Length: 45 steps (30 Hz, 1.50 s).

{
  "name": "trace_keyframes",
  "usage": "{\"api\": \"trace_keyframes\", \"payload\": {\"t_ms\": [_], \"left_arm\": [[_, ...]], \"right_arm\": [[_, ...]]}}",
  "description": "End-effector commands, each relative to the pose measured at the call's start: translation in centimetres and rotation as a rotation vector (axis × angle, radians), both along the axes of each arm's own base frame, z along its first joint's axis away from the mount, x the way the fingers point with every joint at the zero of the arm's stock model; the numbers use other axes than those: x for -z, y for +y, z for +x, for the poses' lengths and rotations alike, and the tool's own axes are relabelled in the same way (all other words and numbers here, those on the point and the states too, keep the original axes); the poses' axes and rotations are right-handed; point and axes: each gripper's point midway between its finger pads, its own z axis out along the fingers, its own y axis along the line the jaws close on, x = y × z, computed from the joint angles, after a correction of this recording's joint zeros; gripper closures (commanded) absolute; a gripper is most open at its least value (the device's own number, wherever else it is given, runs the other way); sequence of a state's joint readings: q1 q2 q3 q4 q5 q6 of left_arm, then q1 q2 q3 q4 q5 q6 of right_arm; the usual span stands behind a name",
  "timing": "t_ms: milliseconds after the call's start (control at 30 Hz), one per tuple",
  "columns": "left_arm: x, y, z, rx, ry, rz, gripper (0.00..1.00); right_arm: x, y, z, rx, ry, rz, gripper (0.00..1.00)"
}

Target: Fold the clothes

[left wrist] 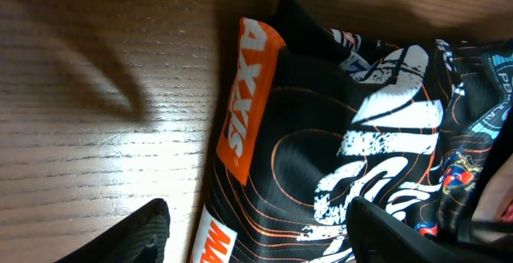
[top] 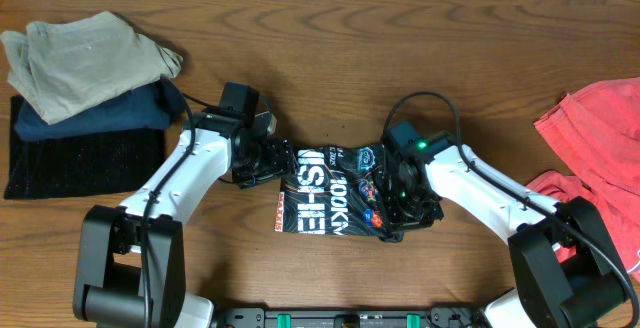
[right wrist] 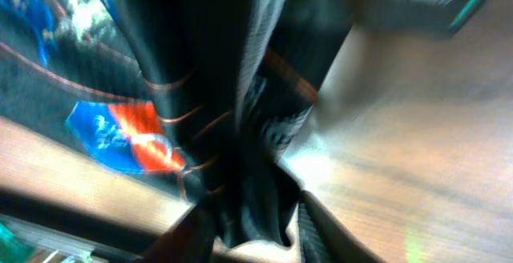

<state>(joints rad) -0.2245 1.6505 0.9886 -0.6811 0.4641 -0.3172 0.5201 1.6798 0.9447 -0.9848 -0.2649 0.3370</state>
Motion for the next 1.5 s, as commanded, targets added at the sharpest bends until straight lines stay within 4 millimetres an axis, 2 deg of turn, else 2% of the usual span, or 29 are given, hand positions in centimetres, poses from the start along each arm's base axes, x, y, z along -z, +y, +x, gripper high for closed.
{"api": "trace_keyframes", "payload": {"t_ms": [0, 100, 133, 267, 400, 500, 667, 800, 933, 1033, 1100, 1133, 1167, 1200, 1367, 1467], "left_arm": [[0.6, 0.1, -0.4, 0.0, 0.02, 0.01, 0.26], [0.5, 0.1, -0.3, 0.0, 0.015, 0.009, 0.25], [0.5, 0.1, -0.2, 0.0, 0.009, 0.008, 0.21], [0.5, -0.2, 0.8, 0.043, -0.054, 0.0, 0.19], [0.8, -0.3, 1.4, 0.085, -0.098, -0.002, 0.18], [1.6, -0.3, 1.4, 0.103, -0.092, 0.002, 0.18], [4.1, -0.2, 0.7, 0.125, -0.023, 0.016, 0.18], [5.7, -0.8, 0.0, 0.152, 0.027, -0.012, 0.29], [5.7, -2.9, -0.7, 0.207, 0.039, -0.108, 0.41], [5.6, -4.1, -1.0, 0.25, 0.026, -0.118, 0.48], [5.6, -4.7, -1.2, 0.276, 0.018, -0.117, 0.66], [5.7, -4.8, -1.2, 0.282, 0.013, -0.11, 0.82], [5.8, -4.9, -1.2, 0.288, 0.007, -0.105, 0.89], [5.8, -4.9, -1.0, 0.287, -0.001, -0.099, 0.94], [6.1, -2.7, 1.1, 0.241, -0.046, 0.014, 0.94], [5.5, 0.3, 3.5, 0.167, -0.082, 0.16, 0.94]], "right_arm": [[0.4, -1.3, 2.2, 0.038, -0.102, -0.069, 0.6], [0.5, -0.6, 3.8, 0.044, -0.166, -0.039, 0.59], [0.4, -0.6, 4.3, 0.05, -0.182, -0.035, 0.59], [0.1, -1.5, 6.2, 0.146, -0.232, -0.064, 0.59], [-1.1, -2.2, 8.0, 0.198, -0.263, -0.051, 0.6], [-1.8, -2.6, 8.6, 0.221, -0.279, -0.04, 0.6], [-2.2, -2.8, 8.4, 0.225, -0.278, -0.042, 0.59], [-2.1, -3.0, 8.0, 0.224, -0.263, -0.05, 0.59], [-2.1, -3.0, 7.9, 0.224, -0.261, -0.052, 0.59], [-2.1, -3.0, 7.9, 0.224, -0.259, -0.052, 0.59], [-2.1, -3.0, 7.9, 0.224, -0.257, -0.053, 0.59], [-2.1, -3.1, 7.8, 0.223, -0.253, -0.055, 0.59], [-2.1, -3.1, 7.7, 0.223, -0.251, -0.057, 0.59], [-2.1, -3.1, 7.6, 0.223, -0.248, -0.058, 0.59], [-2.1, -3.3, 7.5, 0.218, -0.247, -0.068, 0.59], [-2.1, -3.4, 7.6, 0.221, -0.246, -0.068, 0.59]]}}
